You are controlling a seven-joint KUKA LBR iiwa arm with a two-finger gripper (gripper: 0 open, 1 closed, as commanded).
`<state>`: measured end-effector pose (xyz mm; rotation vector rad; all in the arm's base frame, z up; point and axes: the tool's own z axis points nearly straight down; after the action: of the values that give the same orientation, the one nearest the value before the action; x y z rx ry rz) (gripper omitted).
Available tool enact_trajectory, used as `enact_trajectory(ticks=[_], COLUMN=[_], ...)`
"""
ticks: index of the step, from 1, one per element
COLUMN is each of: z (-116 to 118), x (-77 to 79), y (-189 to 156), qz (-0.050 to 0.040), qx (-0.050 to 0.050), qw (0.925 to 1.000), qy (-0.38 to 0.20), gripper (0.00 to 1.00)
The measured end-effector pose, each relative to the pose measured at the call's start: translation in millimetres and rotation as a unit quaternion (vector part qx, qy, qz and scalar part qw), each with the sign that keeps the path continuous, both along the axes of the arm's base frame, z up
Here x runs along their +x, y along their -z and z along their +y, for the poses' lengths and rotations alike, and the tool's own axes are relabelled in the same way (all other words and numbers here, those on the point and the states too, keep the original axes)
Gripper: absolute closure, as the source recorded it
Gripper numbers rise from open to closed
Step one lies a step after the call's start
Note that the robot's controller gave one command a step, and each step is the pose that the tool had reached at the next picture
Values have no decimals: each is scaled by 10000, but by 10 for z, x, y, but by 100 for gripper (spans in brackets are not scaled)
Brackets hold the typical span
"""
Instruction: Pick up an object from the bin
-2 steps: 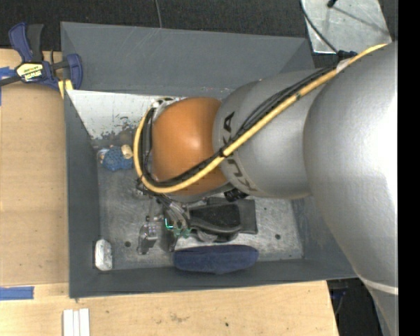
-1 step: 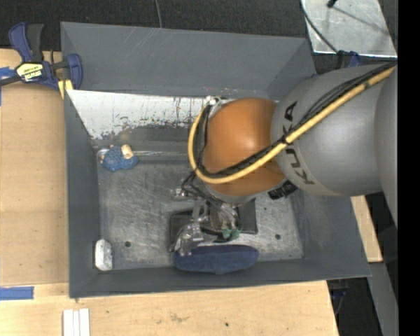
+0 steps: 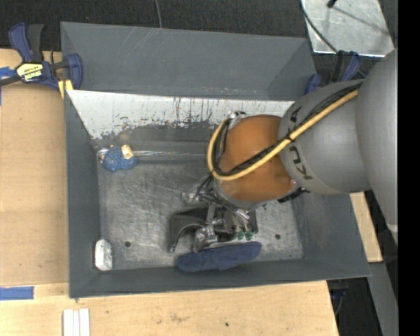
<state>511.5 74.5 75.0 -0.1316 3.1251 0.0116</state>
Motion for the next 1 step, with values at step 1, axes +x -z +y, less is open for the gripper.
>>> enact_trajectory(ticks=[1], z=[13], x=[10], y=[-21], qz=[-27], qx=[-5], qw=[10000], qy=[-23], gripper=[100])
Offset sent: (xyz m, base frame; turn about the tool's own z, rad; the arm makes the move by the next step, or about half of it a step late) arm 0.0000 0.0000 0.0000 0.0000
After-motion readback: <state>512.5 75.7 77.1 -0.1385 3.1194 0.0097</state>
